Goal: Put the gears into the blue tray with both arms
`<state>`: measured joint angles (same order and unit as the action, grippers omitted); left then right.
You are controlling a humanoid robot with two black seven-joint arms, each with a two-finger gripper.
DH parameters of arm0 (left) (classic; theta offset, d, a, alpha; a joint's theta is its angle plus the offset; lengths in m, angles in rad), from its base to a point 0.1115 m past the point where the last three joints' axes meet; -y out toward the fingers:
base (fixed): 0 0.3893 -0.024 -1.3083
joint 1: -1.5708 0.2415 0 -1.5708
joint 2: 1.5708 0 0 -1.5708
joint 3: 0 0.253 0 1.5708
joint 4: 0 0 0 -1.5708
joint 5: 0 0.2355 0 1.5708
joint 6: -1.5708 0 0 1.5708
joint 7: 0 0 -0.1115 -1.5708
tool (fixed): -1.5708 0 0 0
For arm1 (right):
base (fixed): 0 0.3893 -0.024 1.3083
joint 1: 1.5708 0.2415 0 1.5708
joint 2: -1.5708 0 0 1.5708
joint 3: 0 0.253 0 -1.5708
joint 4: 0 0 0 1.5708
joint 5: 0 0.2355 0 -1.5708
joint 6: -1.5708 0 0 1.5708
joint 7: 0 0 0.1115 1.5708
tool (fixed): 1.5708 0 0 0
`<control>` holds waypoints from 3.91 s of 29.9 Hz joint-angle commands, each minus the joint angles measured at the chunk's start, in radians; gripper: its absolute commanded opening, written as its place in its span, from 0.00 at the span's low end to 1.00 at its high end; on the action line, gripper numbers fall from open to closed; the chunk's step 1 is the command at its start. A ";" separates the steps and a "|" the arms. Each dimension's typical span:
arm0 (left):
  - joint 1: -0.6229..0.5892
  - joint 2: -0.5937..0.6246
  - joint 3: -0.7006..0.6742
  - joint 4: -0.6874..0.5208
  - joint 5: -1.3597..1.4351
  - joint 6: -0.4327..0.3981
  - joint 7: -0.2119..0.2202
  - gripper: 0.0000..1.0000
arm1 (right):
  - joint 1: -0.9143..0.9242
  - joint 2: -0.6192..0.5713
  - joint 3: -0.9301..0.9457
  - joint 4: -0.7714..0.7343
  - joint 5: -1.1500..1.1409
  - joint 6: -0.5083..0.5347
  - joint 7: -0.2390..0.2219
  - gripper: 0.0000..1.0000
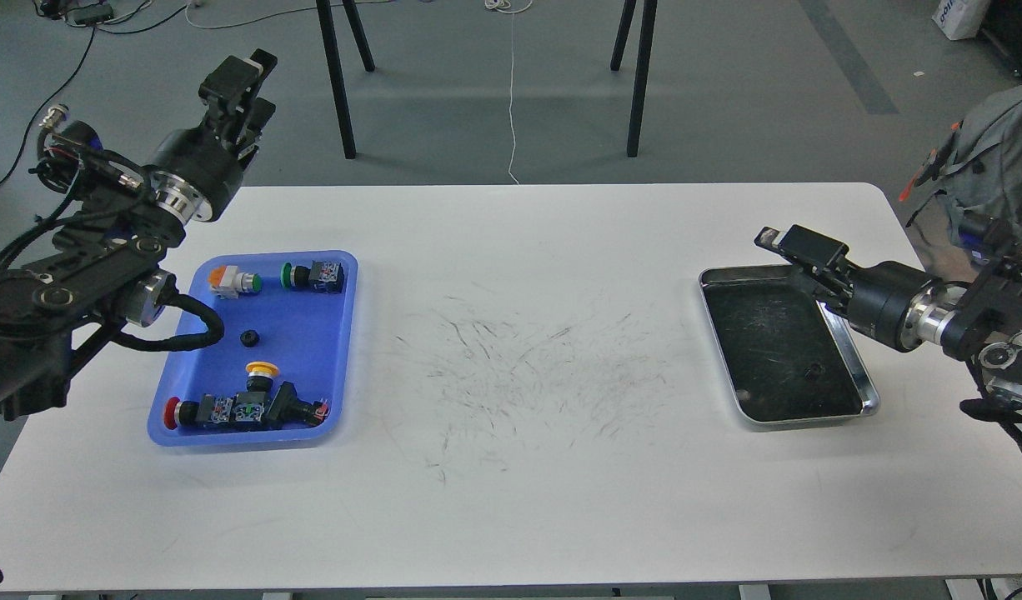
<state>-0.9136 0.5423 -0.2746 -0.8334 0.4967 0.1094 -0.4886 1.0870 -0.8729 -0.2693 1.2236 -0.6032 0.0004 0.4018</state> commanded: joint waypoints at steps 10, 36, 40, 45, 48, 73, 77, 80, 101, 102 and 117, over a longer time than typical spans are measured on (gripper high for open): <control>-0.008 -0.021 0.002 0.060 -0.040 -0.218 0.000 1.00 | 0.148 -0.040 -0.110 -0.007 -0.335 0.099 0.002 0.96; -0.034 -0.130 0.003 0.278 -0.061 -0.458 0.000 1.00 | 0.110 -0.107 -0.110 -0.120 -1.058 0.201 0.087 0.95; -0.034 -0.133 0.002 0.277 -0.061 -0.458 0.000 1.00 | 0.060 -0.061 -0.108 -0.217 -1.060 0.182 0.087 0.95; -0.033 -0.125 0.000 0.275 -0.063 -0.458 0.000 1.00 | 0.056 -0.009 -0.110 -0.272 -1.058 0.179 0.087 0.95; -0.033 -0.122 0.002 0.273 -0.081 -0.459 0.000 1.00 | 0.057 0.015 -0.108 -0.273 -1.057 0.179 0.087 0.95; -0.022 -0.097 0.000 0.270 -0.089 -0.459 0.000 1.00 | 0.034 0.117 -0.110 -0.337 -1.057 0.171 0.087 0.93; -0.019 -0.094 0.002 0.270 -0.110 -0.458 0.000 1.00 | 0.031 0.123 -0.107 -0.349 -1.057 0.170 0.087 0.93; -0.018 -0.093 0.002 0.270 -0.124 -0.459 0.000 1.00 | 0.028 0.140 -0.108 -0.369 -1.057 0.161 0.087 0.92; -0.008 -0.087 0.002 0.270 -0.129 -0.456 0.000 1.00 | -0.015 0.173 -0.107 -0.395 -1.057 0.136 0.087 0.87; -0.008 -0.087 0.002 0.270 -0.129 -0.456 0.000 1.00 | -0.015 0.173 -0.107 -0.395 -1.055 0.136 0.087 0.86; -0.001 -0.087 0.002 0.270 -0.135 -0.455 0.000 1.00 | -0.013 0.181 -0.110 -0.400 -1.057 0.130 0.087 0.66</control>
<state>-0.9144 0.4566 -0.2730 -0.5630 0.3620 -0.3466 -0.4887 1.0723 -0.6905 -0.3788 0.8229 -1.6598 0.1304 0.4888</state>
